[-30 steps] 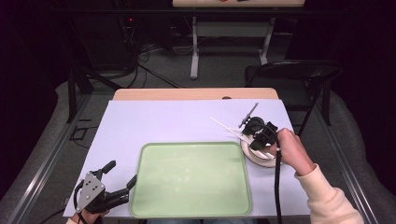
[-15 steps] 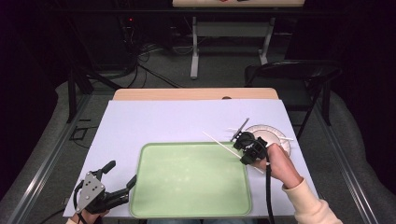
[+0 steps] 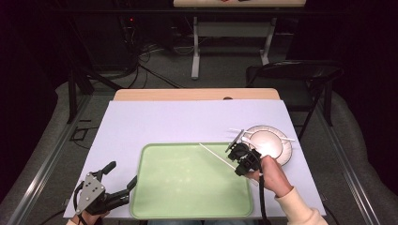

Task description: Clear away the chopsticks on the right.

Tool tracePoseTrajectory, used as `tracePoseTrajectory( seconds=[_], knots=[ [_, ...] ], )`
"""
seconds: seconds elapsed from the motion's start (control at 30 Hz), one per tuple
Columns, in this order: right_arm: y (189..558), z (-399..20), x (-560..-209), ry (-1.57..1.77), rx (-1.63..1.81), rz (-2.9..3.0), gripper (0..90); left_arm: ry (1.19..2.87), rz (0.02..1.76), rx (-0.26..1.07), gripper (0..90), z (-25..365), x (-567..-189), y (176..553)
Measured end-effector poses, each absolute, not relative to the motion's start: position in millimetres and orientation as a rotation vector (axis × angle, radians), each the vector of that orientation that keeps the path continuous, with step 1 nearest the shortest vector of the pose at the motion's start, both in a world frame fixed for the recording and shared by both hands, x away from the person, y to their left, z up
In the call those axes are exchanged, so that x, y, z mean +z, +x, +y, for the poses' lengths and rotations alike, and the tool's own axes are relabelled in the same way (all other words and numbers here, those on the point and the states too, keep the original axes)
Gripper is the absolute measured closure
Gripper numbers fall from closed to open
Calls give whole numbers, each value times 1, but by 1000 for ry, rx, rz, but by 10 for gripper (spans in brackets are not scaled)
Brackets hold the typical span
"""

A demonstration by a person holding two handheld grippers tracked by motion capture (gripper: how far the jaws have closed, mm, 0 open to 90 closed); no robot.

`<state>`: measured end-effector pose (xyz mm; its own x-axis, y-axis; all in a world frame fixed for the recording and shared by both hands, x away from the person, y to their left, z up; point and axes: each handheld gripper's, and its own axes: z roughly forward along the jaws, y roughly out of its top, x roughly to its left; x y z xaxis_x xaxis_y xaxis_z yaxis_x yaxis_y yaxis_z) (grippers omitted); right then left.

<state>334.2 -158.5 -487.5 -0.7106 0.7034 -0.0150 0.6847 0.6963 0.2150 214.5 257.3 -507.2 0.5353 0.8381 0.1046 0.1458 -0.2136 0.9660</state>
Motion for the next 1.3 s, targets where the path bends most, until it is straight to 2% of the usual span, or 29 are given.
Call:
tracePoseTrajectory(
  seconds=[0.8, 0.9, 1.23, 1.3],
  knots=[
    [320, -146, -522, 1414, 320, 2696, 835, 1687, 834, 797, 158, 257, -507, 215],
    [320, -148, -522, 1405, 288, 2671, 730, 1683, 837, 797, 157, 257, -507, 214],
    [312, -160, -499, 1148, 356, 2729, 221, 1695, 836, 790, 158, 257, -508, 215],
    [311, -166, -490, 1086, 398, 2742, 155, 1693, 838, 792, 158, 257, -508, 215]
  ],
)
